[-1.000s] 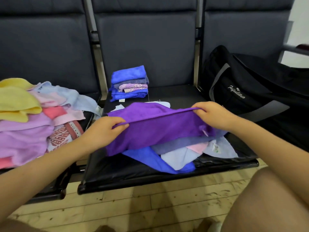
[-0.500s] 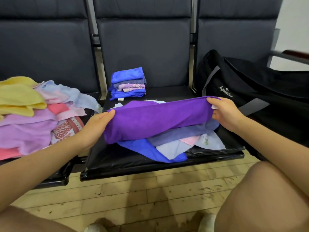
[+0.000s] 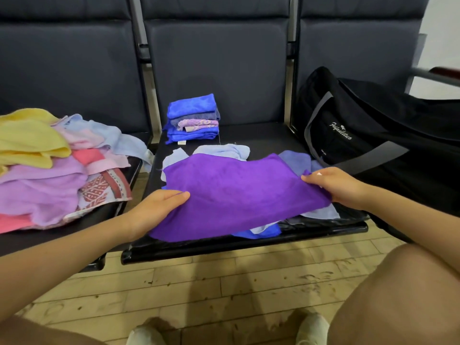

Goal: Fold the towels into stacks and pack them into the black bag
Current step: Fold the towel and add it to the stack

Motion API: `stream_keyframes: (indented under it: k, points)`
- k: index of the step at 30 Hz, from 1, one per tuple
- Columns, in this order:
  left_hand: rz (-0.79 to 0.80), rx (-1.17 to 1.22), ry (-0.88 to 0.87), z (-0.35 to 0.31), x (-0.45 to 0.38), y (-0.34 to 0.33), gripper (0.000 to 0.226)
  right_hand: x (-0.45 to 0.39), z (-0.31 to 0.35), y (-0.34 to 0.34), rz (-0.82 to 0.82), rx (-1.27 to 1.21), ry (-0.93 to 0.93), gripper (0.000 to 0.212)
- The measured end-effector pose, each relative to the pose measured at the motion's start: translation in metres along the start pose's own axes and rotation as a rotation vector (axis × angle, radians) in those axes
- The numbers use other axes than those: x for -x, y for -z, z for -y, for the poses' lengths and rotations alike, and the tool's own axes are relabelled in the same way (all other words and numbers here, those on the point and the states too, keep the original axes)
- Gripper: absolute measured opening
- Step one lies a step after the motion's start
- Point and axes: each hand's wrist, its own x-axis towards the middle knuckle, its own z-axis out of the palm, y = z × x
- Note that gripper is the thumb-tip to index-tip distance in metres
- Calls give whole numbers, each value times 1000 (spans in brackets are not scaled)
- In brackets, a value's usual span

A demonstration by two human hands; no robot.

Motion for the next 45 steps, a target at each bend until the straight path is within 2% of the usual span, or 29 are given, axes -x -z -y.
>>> stream_keyframes:
  k: [3, 6, 9, 15, 18, 21, 25, 28, 31, 35, 38, 42, 45]
  points:
    - [-81, 0, -95, -10, -11, 5, 28, -9, 11, 0, -102, -101, 125, 36]
    - [-247, -77, -170, -22, -29, 14, 27, -30, 28, -5, -273, -109, 262, 34]
    - [-324, -215, -218, -30, -52, 25, 28, -58, 42, -11, -363, -103, 296, 33]
    - [-396, -536, -156, -9, -101, 45, 40, -110, 43, -20, -386, 258, 252, 38]
    - [-411, -650, -116, -1, -120, 50, 38, -125, 38, -22, -413, 401, 216, 39]
    - [-416, -779, -85, 9, -133, 51, 36, -135, 32, -28, -389, 513, 169, 37]
    - [-386, -843, -5, 25, -139, 49, 26, -144, 25, -39, -277, 705, 83, 33]
    - [-415, -803, -14, 28, -138, 47, 17, -142, 23, -41, -283, 652, 63, 42]
    - [-474, -697, -49, 31, -132, 48, 11, -135, 20, -37, -290, 581, 47, 39]
    - [-453, -716, 21, 34, -118, 49, 23, -121, 21, -30, -281, 547, 24, 33]
    - [-389, -759, 61, 32, -105, 47, 37, -111, 24, -28, -237, 553, -43, 45]
    - [-403, -737, 77, 26, -81, 38, 38, -102, 28, -30, -180, 507, -106, 42]
    - [-420, -764, 99, 23, -64, 35, 42, -94, 29, -30, -190, 392, -76, 42]
